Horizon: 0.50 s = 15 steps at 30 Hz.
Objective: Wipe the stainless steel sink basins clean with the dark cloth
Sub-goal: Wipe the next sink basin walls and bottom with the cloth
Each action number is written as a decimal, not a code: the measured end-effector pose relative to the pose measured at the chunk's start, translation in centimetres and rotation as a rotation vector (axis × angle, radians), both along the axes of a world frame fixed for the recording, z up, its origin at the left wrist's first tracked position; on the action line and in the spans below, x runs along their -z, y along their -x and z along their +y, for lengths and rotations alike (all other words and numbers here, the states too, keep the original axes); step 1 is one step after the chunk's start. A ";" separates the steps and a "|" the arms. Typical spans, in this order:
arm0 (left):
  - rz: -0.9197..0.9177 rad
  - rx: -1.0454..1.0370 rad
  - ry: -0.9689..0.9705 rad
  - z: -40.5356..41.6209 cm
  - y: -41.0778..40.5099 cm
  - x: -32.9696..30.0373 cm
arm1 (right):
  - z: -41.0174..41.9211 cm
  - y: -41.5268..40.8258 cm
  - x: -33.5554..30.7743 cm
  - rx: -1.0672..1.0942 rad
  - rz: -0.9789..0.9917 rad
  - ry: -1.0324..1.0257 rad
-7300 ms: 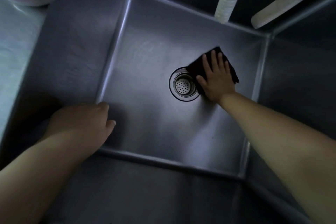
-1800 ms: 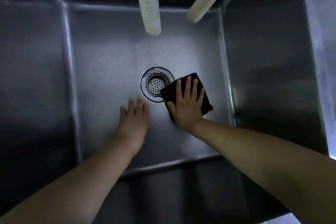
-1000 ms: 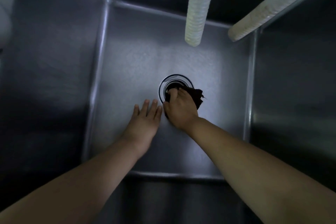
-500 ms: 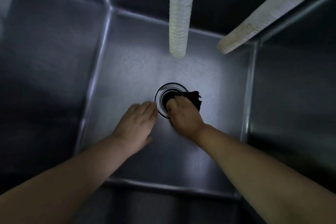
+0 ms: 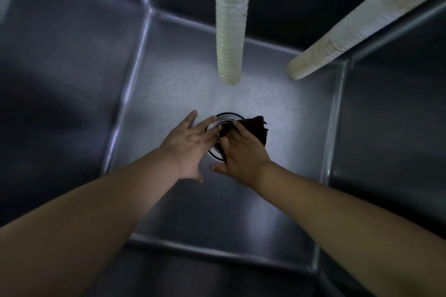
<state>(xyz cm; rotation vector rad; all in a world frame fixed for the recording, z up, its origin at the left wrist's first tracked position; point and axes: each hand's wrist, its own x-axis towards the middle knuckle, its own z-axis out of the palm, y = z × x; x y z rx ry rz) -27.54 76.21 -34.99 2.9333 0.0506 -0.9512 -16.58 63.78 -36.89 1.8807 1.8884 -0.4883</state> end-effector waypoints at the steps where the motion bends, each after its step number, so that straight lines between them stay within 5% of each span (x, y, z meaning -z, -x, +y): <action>1: 0.001 -0.001 0.000 0.0 0.0 -0.1 | 0.0 0.3 0.0 0.013 -0.020 0.005; 15: 0.023 -0.019 0.023 0.0 -0.2 0.3 | -1.2 0.6 0.7 0.492 0.449 -0.253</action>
